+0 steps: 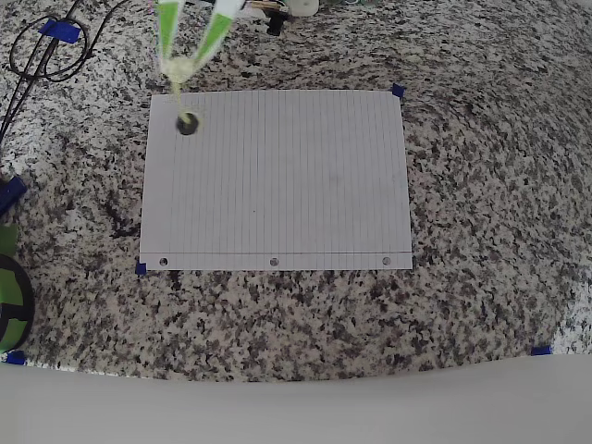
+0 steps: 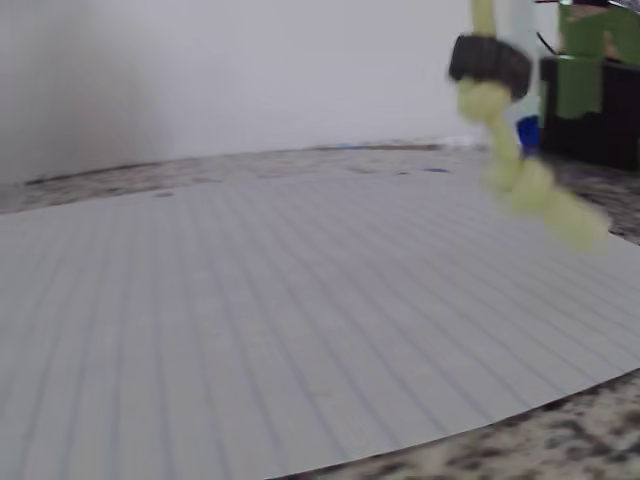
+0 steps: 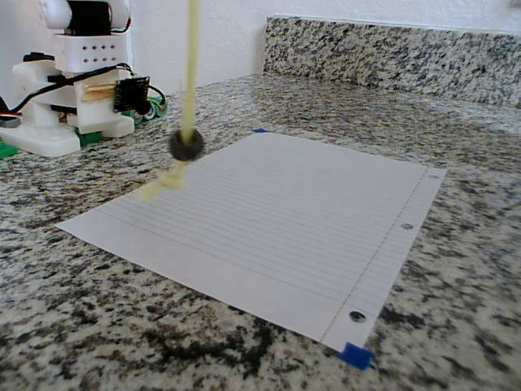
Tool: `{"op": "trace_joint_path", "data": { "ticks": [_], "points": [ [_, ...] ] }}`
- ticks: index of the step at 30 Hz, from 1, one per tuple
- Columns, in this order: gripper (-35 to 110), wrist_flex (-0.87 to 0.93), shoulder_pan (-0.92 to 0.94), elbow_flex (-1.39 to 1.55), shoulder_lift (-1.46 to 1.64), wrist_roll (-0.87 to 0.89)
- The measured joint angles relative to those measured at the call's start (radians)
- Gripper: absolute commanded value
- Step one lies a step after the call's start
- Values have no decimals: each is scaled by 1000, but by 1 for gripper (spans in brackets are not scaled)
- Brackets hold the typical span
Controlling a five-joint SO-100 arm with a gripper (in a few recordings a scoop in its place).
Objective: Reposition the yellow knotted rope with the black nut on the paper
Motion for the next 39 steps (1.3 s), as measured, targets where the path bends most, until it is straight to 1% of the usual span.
{"op": "trace_joint_path", "data": {
  "ticks": [6,11,17,24,27,35,38,39],
  "points": [
    [0,37,-147,103,55,155],
    [0,37,-250,176,63,224],
    [0,75,-390,229,67,236],
    [0,183,-526,233,97,239],
    [0,190,-577,253,118,239],
    [0,206,-667,305,152,239],
    [0,219,-661,321,147,239],
    [3,227,-661,328,153,239]
  ]
}}
